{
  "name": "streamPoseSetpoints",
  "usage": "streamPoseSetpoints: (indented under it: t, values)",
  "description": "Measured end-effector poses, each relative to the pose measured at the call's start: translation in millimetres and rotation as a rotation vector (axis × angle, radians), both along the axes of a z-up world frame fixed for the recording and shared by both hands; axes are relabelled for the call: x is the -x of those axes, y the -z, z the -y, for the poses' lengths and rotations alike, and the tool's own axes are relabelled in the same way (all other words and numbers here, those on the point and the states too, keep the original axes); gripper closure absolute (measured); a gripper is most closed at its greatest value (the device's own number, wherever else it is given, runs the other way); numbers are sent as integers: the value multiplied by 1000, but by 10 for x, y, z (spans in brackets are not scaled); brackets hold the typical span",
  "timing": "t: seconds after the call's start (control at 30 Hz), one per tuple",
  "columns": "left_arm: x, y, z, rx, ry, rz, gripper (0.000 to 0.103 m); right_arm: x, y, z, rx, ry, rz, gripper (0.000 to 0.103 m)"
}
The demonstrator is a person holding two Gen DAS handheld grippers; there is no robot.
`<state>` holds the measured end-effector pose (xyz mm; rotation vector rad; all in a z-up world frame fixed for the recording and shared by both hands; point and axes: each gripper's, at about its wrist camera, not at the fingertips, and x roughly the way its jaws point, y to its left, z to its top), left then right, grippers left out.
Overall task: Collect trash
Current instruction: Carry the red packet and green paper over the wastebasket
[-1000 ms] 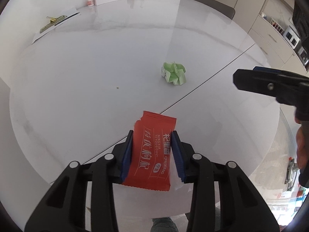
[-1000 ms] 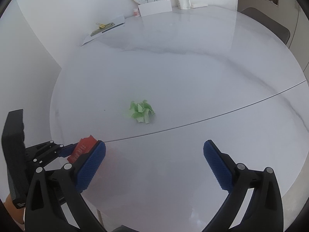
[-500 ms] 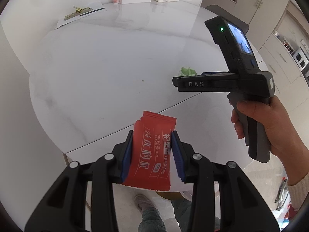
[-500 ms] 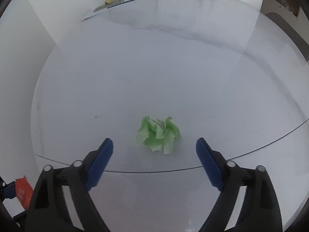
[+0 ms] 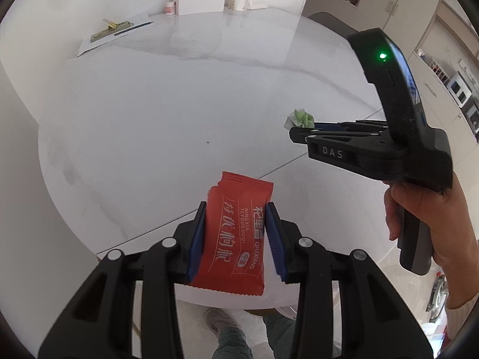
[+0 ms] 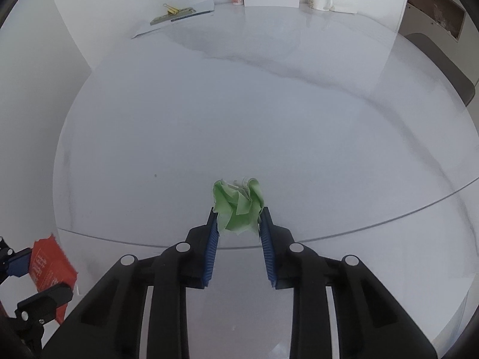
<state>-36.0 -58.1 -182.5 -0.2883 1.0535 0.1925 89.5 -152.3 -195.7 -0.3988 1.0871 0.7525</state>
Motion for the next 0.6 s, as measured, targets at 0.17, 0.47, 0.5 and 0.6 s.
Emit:
streamPoseSetpoints:
  t: [0.17, 0.47, 0.5, 0.6]
  values:
    - [169, -183, 303, 15, 126, 26, 66, 473, -417, 507, -35, 50, 30, 75]
    - [576, -336, 1084, 75, 377, 18, 66, 1248, -802, 1644, -103, 218, -14, 75]
    - [608, -347, 1165, 71, 391, 17, 66, 1298, -820, 1748, -102, 226, -11, 75]
    - [692, -362, 1391, 61, 409, 17, 66, 1395, -862, 2027, -115, 244, -13, 75]
